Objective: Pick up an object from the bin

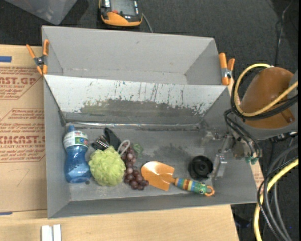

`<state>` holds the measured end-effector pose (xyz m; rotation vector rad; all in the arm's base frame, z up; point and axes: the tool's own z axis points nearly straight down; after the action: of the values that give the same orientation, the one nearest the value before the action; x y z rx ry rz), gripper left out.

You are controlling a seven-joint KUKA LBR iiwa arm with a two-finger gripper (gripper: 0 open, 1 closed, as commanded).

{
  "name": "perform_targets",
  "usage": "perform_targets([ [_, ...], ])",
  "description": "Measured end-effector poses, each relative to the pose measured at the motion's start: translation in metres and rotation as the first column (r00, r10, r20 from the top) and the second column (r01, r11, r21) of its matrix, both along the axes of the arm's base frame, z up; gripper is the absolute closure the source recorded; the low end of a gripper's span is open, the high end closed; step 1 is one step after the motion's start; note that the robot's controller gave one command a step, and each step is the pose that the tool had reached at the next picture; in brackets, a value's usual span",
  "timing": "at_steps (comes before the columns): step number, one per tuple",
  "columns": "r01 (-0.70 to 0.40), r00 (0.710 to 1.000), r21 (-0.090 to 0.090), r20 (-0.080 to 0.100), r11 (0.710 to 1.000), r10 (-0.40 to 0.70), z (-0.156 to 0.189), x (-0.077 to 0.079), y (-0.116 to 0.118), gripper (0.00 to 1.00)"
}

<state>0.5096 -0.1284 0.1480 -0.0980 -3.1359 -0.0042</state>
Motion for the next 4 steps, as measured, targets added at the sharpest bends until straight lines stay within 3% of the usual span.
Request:
perform_targets([
  [1,-0.001,1.0,-0.006,0.017,1.0,0.001,-0.002,0.0,0.008,0.0],
  [2,-0.428,0.904,0.0,0.002,0.904,0.428,-0.075,-0.006,-0.02,0.0],
  [3,-0.351,0.936,-0.01,0.019,0.936,0.352,-0.062,-0.001,-0.005,0.0],
  [4,-0.382,0.924,-0.009,0.019,0.924,0.382,-0.076,-0.021,-0.026,1.0],
])
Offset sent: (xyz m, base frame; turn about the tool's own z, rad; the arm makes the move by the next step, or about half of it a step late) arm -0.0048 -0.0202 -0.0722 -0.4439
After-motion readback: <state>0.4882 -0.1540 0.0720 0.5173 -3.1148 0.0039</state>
